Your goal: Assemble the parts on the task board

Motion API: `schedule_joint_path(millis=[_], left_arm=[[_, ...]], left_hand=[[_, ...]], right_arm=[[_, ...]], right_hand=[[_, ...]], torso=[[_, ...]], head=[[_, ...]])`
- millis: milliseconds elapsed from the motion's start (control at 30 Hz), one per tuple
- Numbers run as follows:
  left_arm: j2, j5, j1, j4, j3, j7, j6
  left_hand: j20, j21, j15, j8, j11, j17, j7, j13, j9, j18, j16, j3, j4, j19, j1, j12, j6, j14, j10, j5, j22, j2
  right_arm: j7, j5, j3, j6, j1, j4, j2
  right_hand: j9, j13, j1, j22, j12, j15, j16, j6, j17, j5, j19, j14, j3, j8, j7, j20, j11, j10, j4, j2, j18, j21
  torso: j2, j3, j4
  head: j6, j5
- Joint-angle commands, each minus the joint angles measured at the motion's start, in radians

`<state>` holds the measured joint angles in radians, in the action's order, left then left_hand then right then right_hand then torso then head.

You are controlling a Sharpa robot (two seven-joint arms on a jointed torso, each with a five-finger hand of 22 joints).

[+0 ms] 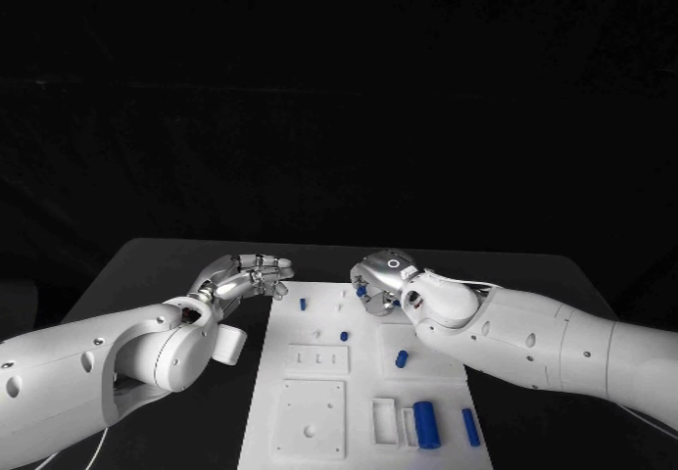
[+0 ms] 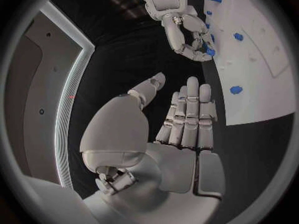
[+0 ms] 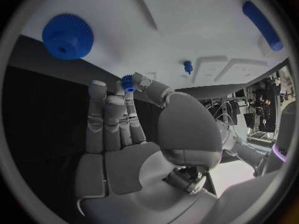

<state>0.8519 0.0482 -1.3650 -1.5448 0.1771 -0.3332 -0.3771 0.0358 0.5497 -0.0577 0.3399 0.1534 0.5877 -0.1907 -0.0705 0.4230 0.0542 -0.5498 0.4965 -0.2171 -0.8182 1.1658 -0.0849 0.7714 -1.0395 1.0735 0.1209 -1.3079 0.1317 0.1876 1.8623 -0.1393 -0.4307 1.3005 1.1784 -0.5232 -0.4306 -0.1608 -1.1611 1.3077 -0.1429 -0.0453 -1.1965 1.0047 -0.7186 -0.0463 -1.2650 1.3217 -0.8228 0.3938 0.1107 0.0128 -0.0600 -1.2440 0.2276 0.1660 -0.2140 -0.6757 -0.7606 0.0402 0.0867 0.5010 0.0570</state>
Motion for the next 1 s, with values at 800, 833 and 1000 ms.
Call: schedule_joint_path(millis=[800, 833, 1000], left_arm=[[-0.006, 0.01, -0.004, -0.009, -0.002, -0.004, 0.012], [-0.006, 0.01, -0.004, -0.008, -0.002, -0.004, 0.012], [-0.007, 0.01, -0.004, -0.009, -0.002, -0.004, 0.012]], left_hand=[[0.006, 0.004, 0.0, -0.007, 0.005, 0.003, 0.001, 0.001, -0.001, 0.014, 0.003, 0.004, -0.005, -0.002, -0.013, 0.005, 0.003, -0.004, 0.003, -0.006, -0.017, -0.001], [0.006, 0.004, 0.0, -0.007, 0.005, 0.003, 0.001, 0.001, -0.002, 0.014, 0.003, 0.004, -0.005, -0.002, -0.013, 0.005, 0.003, -0.004, 0.003, -0.006, -0.017, -0.001], [0.006, 0.005, 0.0, -0.007, 0.005, 0.003, 0.001, 0.001, -0.002, 0.014, 0.003, 0.004, -0.006, -0.002, -0.013, 0.005, 0.003, -0.004, 0.003, -0.006, -0.017, -0.001]], right_arm=[[0.049, 0.062, 0.001, -0.01, -0.001, -0.052, 0.089], [0.049, 0.062, 0.001, -0.009, -0.001, -0.052, 0.09], [0.049, 0.062, 0.001, -0.004, -0.001, -0.058, 0.094]], right_hand=[[-0.009, -0.002, -0.005, 0.02, -0.006, -0.019, -0.009, 0.01, 0.003, -0.003, -0.007, -0.016, -0.013, 0.005, 0.001, -0.001, 0.012, -0.056, -0.001, 0.009, -0.048, -0.006], [-0.009, -0.002, -0.005, 0.02, -0.006, -0.019, -0.009, 0.01, 0.003, -0.003, -0.007, -0.016, -0.013, 0.005, 0.001, -0.001, 0.011, -0.056, -0.001, 0.009, -0.048, -0.006], [-0.009, -0.002, -0.005, 0.02, -0.006, -0.019, -0.009, 0.01, 0.003, -0.003, -0.007, -0.016, -0.014, 0.005, 0.001, -0.001, 0.011, -0.056, -0.001, 0.01, -0.048, -0.006]], torso=[[-0.013, 0.0046, 0.0113], [-0.014, 0.0049, 0.0118], [-0.016, 0.0066, 0.0109]], head=[[-0.016, -0.009], [-0.017, -0.009], [-0.015, -0.007]])
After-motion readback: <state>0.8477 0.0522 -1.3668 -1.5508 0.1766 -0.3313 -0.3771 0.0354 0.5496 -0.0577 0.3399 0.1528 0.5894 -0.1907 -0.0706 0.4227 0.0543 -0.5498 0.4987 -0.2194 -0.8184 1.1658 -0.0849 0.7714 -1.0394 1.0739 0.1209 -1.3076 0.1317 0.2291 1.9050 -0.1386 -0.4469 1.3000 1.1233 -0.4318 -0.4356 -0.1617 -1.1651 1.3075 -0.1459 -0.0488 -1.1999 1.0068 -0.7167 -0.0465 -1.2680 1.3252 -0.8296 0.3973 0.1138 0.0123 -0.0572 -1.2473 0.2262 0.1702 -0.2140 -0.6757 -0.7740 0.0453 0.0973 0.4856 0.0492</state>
